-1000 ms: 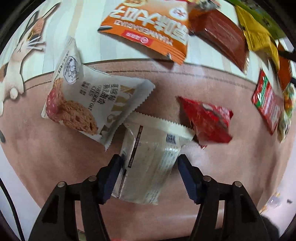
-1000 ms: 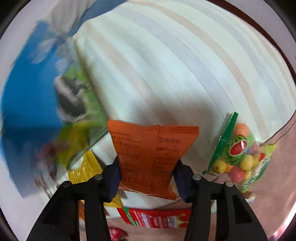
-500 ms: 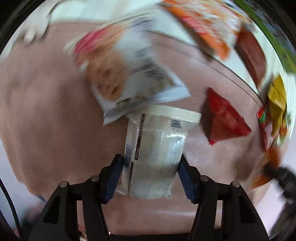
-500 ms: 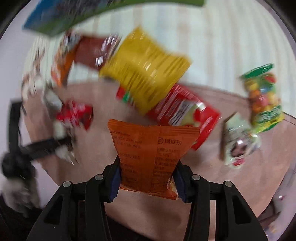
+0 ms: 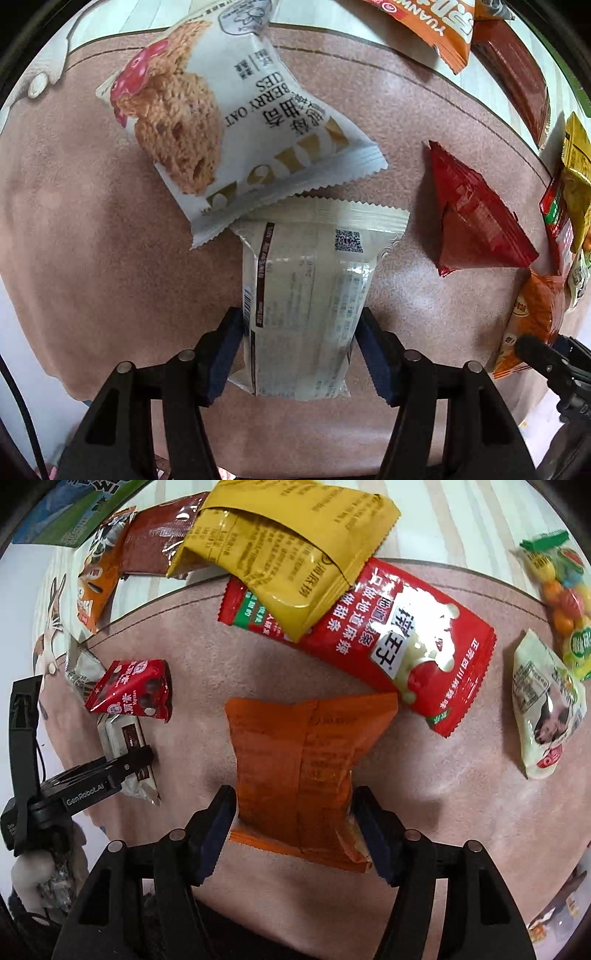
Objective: Organize snacks
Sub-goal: 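Carry both packets into the box and open both tools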
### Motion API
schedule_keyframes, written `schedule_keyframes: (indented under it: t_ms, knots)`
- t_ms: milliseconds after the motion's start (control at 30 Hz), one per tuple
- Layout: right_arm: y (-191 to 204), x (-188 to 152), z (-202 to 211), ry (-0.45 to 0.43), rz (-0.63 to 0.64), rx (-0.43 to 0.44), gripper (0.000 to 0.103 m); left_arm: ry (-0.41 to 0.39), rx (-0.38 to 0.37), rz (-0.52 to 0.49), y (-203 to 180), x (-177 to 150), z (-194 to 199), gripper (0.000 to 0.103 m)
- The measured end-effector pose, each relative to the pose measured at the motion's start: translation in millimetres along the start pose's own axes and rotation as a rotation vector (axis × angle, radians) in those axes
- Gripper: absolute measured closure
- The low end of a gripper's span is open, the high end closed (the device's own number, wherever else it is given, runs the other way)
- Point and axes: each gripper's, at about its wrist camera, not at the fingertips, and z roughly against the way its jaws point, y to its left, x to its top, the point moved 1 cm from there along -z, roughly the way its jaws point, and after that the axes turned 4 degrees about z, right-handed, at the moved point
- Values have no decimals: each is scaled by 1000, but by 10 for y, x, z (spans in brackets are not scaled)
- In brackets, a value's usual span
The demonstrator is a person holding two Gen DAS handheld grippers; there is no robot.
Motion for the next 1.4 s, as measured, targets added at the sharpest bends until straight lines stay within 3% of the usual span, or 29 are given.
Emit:
schedule_keyframes:
  t_ms: [100,300,467,633,767,967,1233,1400]
  knots:
    - [13,-35,-30,-50,8,-27,44,-26,37,-13,65,32,111,44]
    - [67,-149,-9,-81,10,-18,50,-43,39,-27,-83,-133,210,45]
    - [191,-163,204,-101,35,31,50,-53,4,-57,-65,-275,497,45]
    - [330,-213,597,-149,81,88,50,-67,-94,-85,-157,-433,942,50]
    - [403,-176,932,-198,109,127,50,-119,-134,-127,-299,-462,1272,50]
    - [433,-134,1347,-271,108,161,50,-168,-158,-141,-455,-387,1521,50]
    - [366,-1,1483,-317,75,168,50,-197,-170,-161,-491,-98,1685,51]
    - [389,105,1838,-393,72,208,50,-321,-227,-184,-547,58,2316,51]
